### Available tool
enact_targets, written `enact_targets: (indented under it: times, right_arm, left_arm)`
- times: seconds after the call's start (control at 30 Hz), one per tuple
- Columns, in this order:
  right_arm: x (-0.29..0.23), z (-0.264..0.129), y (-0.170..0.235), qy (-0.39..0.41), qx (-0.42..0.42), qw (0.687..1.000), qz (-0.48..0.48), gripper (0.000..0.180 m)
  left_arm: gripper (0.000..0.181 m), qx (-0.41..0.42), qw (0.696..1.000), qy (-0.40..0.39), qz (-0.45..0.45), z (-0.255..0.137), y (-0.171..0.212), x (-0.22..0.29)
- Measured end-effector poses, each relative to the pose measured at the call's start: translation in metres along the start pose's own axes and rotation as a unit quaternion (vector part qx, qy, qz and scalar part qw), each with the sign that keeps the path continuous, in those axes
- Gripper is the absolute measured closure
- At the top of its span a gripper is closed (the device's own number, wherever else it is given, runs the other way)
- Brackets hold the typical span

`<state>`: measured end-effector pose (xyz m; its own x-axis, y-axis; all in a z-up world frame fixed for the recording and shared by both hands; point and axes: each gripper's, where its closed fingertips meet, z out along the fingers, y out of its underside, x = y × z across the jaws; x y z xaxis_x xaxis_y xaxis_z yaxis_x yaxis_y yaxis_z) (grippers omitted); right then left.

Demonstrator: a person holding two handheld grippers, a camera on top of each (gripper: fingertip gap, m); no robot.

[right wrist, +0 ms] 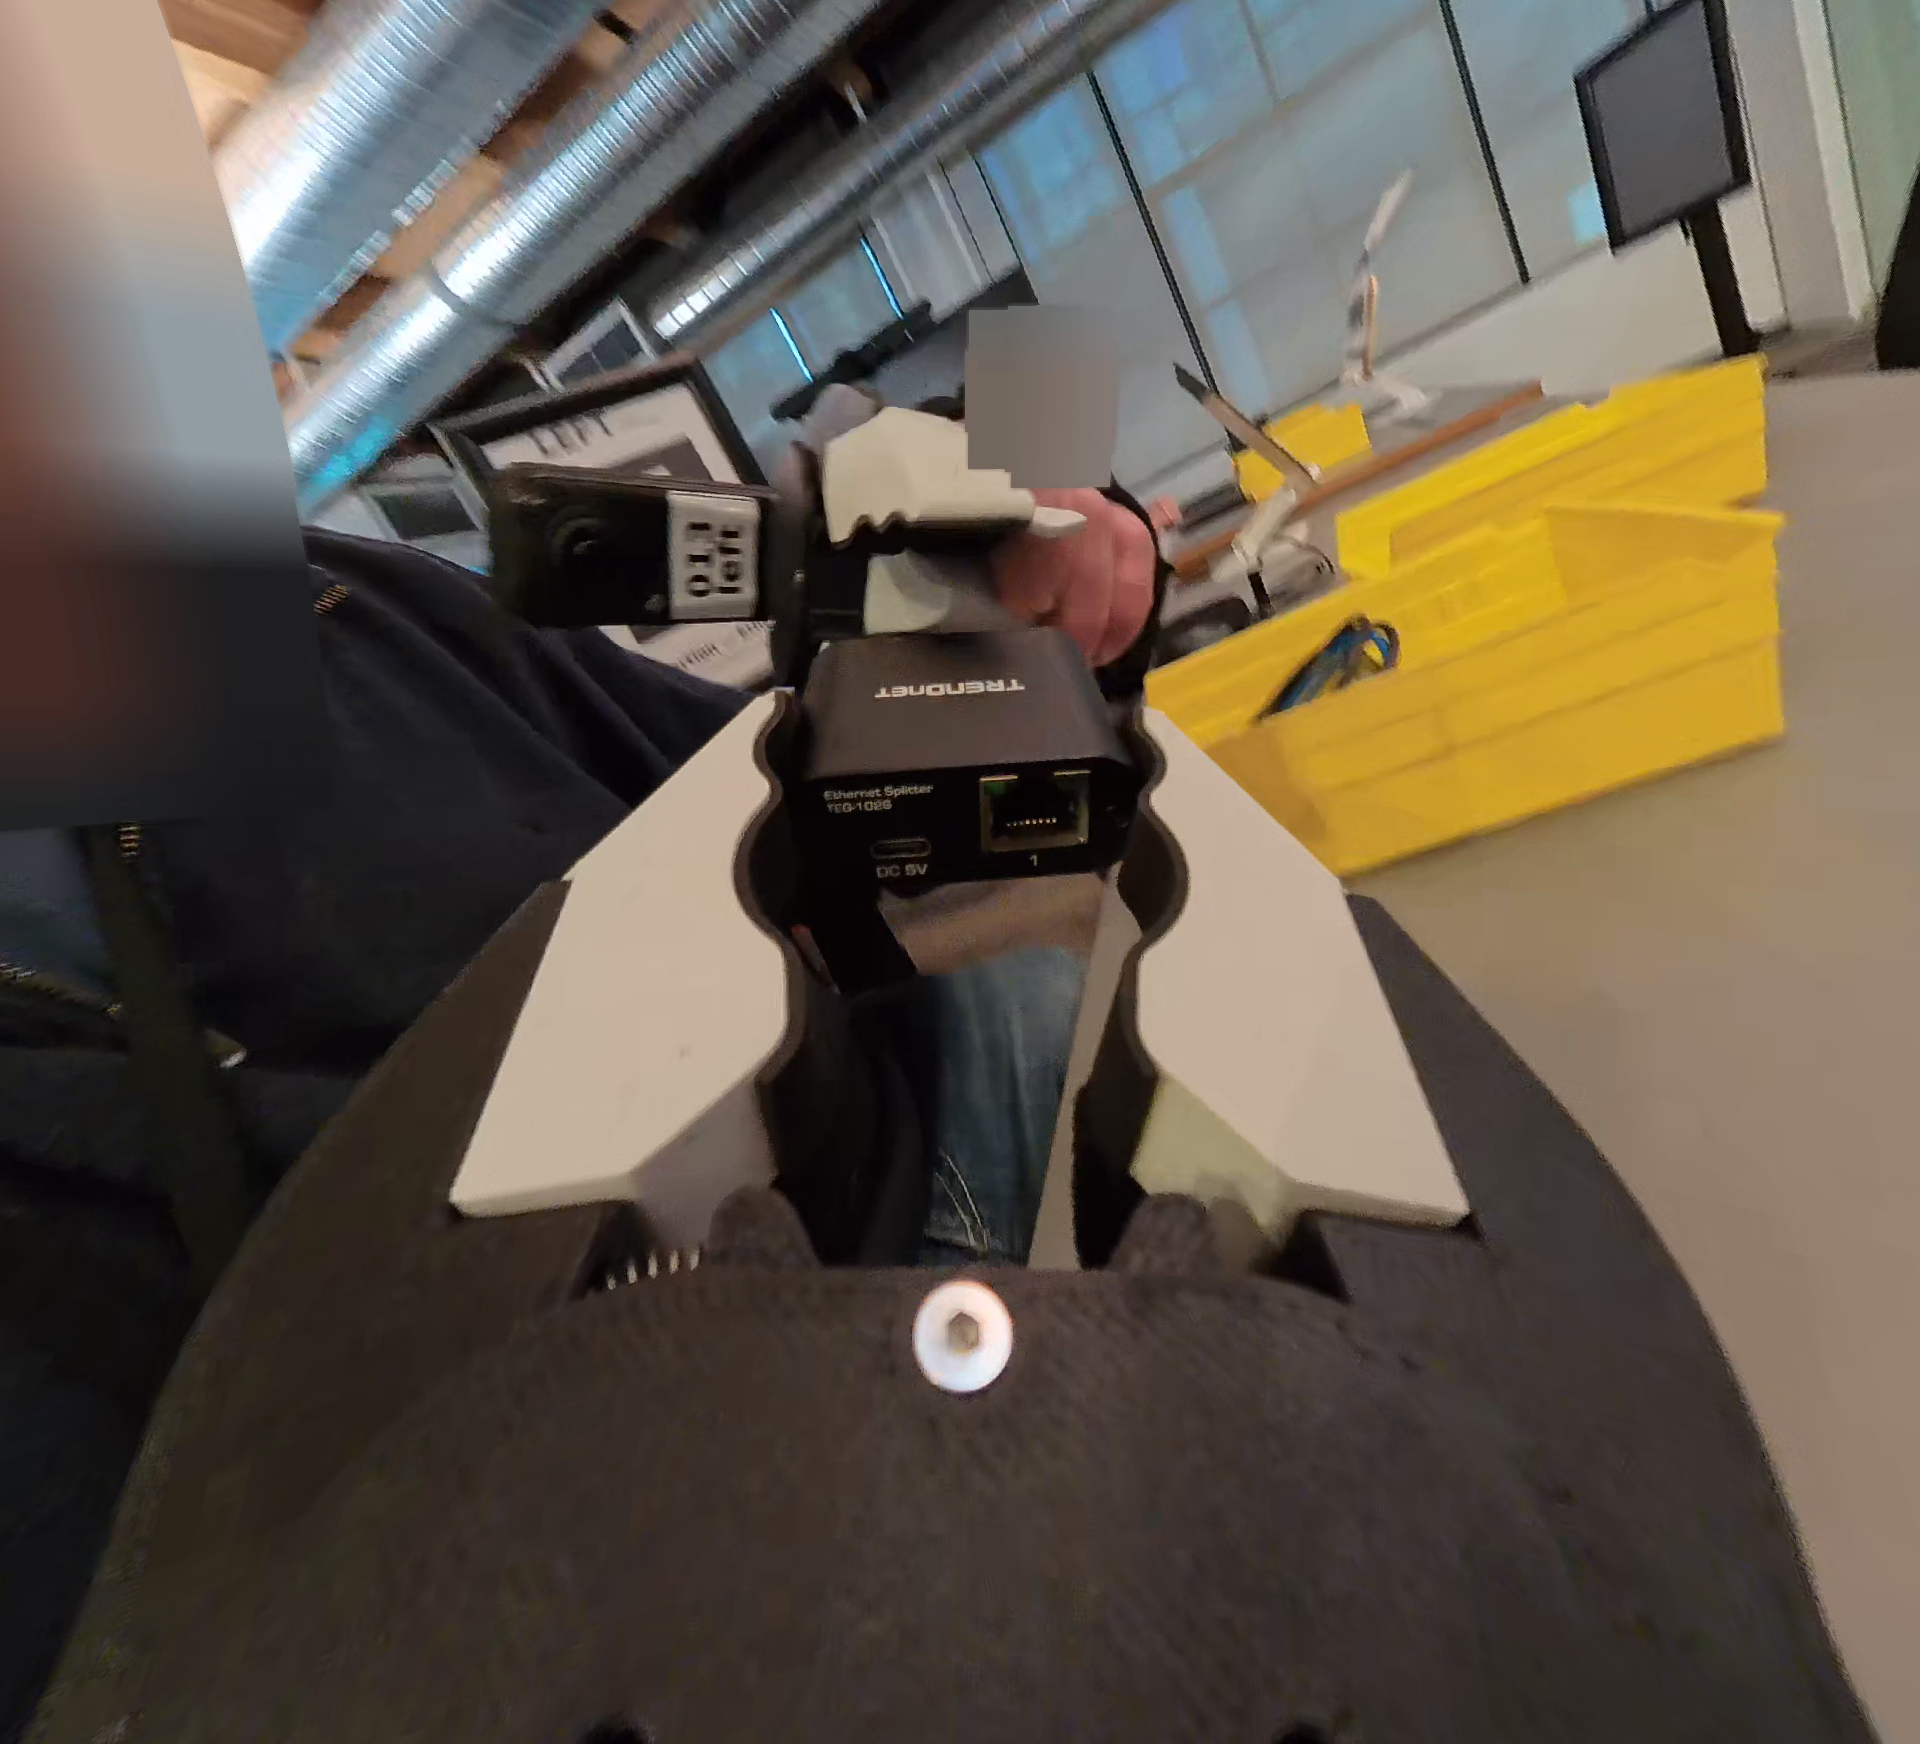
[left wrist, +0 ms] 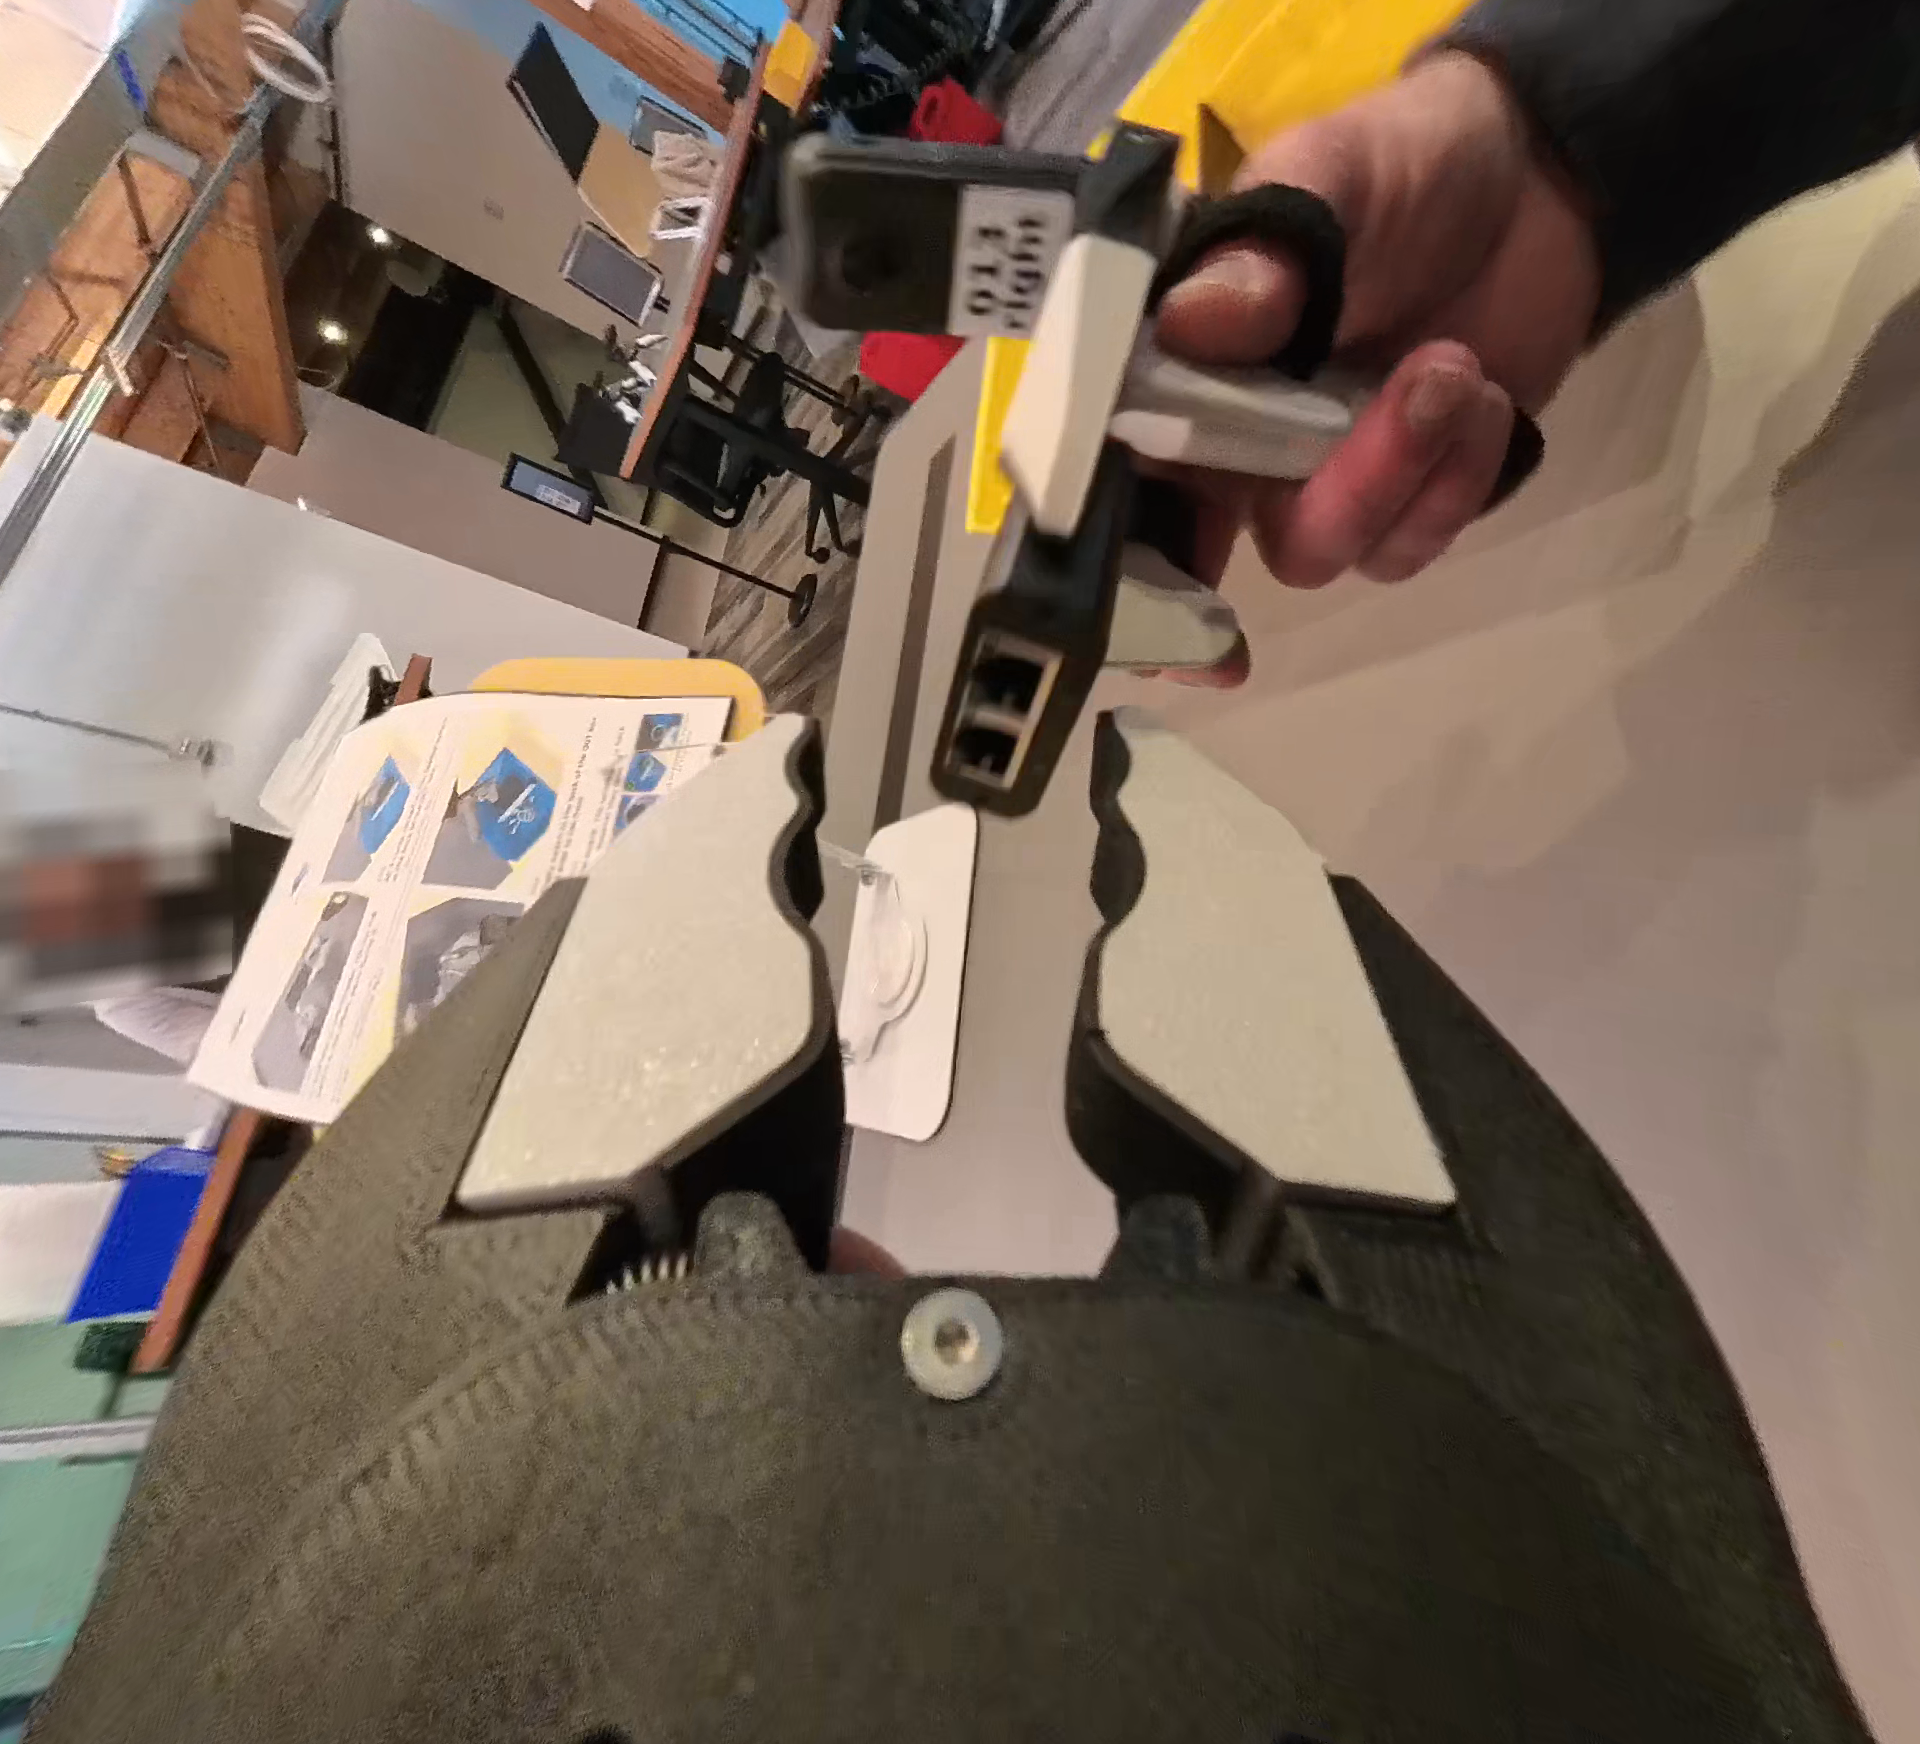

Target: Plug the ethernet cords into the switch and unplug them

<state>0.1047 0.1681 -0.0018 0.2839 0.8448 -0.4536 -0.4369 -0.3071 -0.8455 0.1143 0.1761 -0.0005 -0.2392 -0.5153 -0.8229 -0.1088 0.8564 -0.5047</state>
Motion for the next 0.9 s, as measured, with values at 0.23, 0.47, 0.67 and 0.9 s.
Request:
enact_targets:
  times: [0.23, 0.47, 0.67, 0.9]
  right_arm:
    - [-0.007, -0.012, -0.014, -0.034, 0.048, 0.998, -0.008, 0.119]
    - [-0.009, -0.010, -0.013, -0.033, 0.043, 0.998, -0.022, 0.119]
    - [-0.007, -0.011, -0.012, -0.032, 0.041, 0.998, -0.030, 0.118]
    - [-0.003, -0.012, -0.009, -0.022, 0.030, 0.999, -0.036, 0.119]
  left_arm:
    - [0.134, 0.063, 0.983, -0.010, -0.173, -0.034, 0.002, -0.046]
    - [0.167, -0.018, 0.989, -0.077, -0.122, -0.070, 0.028, -0.093]
    - [0.181, -0.068, 0.968, -0.203, -0.131, -0.119, 0.045, -0.152]
    - [0.090, -0.140, 0.943, -0.228, -0.196, -0.161, 0.092, -0.169]
